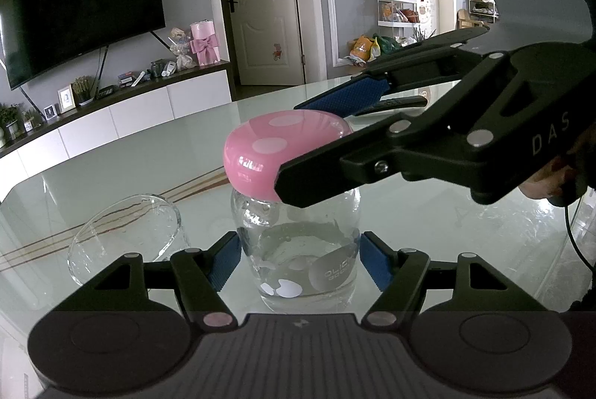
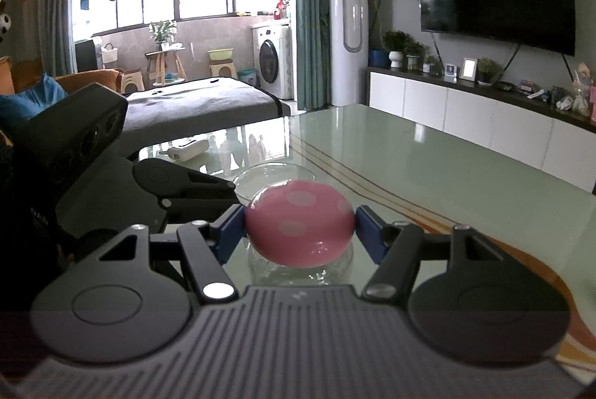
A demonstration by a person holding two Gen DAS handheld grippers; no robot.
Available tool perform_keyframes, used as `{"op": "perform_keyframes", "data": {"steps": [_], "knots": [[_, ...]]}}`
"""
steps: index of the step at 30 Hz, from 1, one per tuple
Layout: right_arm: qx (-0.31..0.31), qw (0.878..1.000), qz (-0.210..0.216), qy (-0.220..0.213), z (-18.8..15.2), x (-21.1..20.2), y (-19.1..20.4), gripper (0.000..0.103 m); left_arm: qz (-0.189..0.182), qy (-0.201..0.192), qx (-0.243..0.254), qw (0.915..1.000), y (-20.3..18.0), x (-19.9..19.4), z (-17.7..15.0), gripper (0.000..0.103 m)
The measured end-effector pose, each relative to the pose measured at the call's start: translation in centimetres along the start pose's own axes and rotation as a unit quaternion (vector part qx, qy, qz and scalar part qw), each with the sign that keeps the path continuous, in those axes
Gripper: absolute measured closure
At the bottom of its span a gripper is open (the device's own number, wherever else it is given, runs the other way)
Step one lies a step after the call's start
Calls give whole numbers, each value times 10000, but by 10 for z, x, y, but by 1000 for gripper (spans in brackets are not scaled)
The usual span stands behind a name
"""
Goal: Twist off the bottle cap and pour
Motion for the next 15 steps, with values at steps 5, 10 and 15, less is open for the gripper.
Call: {"op": "perform_keyframes", "data": {"steps": [5, 10, 15], "knots": [[-97, 9998, 183, 45, 2, 2, -6, 38, 0, 0, 1, 10000, 0, 0, 0, 30], [-130, 9996, 225, 99, 3, 2, -6, 38, -1, 1, -2, 10000, 0, 0, 0, 30], [-110, 9998, 111, 87, 2, 2, -1, 37, 1, 2, 3, 10000, 0, 0, 0, 30]]}}
Point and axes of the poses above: each gripper's, at about its wrist camera, not at the fingertips, and x roughly the way its jaws point, y to its left, z to its top, the point moved 1 cm from there along x, roughly the way its jaws point, and after that the axes turned 6 degrees about -x, right-handed, at the moved point
